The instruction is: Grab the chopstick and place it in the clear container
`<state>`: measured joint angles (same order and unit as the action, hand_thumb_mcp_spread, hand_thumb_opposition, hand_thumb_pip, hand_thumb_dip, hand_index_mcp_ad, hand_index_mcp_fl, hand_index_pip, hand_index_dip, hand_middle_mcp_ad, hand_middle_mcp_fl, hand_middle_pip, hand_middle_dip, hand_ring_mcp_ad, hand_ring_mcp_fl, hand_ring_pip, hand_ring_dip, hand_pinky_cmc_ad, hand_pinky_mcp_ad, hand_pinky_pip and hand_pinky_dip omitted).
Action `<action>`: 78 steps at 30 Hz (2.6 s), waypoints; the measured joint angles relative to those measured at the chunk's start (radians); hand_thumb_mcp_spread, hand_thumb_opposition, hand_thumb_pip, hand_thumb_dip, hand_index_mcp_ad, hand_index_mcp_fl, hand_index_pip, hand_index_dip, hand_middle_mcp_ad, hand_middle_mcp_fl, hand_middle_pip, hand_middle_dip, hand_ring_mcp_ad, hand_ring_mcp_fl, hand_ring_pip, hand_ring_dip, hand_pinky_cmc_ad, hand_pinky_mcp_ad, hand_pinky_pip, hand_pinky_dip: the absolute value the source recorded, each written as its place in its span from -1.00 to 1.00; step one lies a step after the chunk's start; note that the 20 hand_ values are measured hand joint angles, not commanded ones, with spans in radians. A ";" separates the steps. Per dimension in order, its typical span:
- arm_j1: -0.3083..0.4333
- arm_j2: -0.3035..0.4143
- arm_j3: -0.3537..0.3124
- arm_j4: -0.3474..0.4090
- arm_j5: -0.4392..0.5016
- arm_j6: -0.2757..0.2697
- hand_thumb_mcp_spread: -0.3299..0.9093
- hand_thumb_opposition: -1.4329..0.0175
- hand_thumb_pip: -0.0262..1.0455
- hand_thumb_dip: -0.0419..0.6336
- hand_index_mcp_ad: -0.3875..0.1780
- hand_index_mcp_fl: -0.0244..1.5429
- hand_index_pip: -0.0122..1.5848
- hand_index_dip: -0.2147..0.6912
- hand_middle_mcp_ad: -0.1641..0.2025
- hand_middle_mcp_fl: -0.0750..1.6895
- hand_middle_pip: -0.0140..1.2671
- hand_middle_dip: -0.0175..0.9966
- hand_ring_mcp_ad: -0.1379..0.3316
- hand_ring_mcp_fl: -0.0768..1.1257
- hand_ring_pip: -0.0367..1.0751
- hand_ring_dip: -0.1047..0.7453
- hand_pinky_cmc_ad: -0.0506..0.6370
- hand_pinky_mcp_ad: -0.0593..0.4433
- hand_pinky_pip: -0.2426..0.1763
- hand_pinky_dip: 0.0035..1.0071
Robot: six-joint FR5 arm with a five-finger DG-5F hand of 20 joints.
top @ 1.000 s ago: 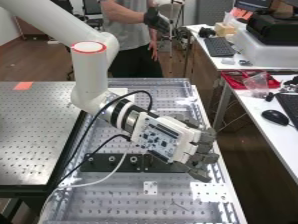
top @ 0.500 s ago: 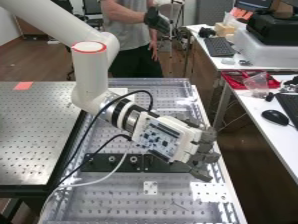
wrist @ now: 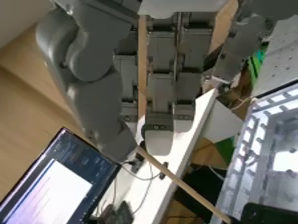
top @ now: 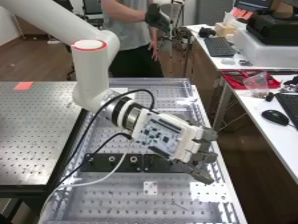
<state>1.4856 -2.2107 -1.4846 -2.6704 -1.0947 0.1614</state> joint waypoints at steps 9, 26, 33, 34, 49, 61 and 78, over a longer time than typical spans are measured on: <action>0.000 0.009 0.024 0.017 -0.007 -0.059 0.59 -0.35 0.01 -0.09 0.01 -0.07 0.55 -0.62 0.14 0.23 0.00 0.34 -0.39 0.54 -0.74 0.56 0.29 0.27 0.61 -0.63; -0.024 0.048 0.109 -0.109 -0.078 -0.130 0.68 -0.40 0.01 -0.09 -0.02 0.03 0.50 -0.66 0.13 0.29 -0.07 0.35 -0.39 0.63 -0.78 0.56 0.29 0.29 0.62 -0.63; -0.031 0.083 0.128 -0.162 -0.097 -0.178 0.68 -0.40 0.02 -0.09 -0.02 0.03 0.50 -0.66 0.14 0.28 -0.07 0.34 -0.39 0.65 -0.78 0.56 0.29 0.29 0.66 -0.63; -0.031 0.087 0.129 -0.166 -0.099 -0.181 0.68 -0.40 0.02 -0.09 -0.02 0.03 0.50 -0.67 0.14 0.28 -0.07 0.34 -0.39 0.65 -0.78 0.56 0.29 0.29 0.67 -0.63; 0.002 0.203 0.149 -0.353 -0.170 -0.219 0.67 -0.41 0.02 -0.09 -0.02 0.06 0.47 -0.66 0.11 0.30 -0.07 0.34 -0.46 0.65 -0.77 0.56 0.29 0.29 0.70 -0.62; 0.136 0.269 0.160 -0.534 -0.087 -0.159 0.67 -0.41 0.01 -0.09 -0.02 0.06 0.47 -0.66 0.11 0.29 -0.07 0.34 -0.46 0.67 -0.78 0.56 0.28 0.34 0.70 -0.62; 0.399 0.135 0.353 -0.854 0.116 0.088 0.63 -0.42 0.02 -0.09 -0.02 0.07 0.46 -0.66 0.13 0.30 -0.06 0.34 -0.46 0.68 -0.78 0.56 0.29 0.35 0.70 -0.49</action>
<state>1.8842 -2.0752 -1.1312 -3.5241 -0.9784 0.2497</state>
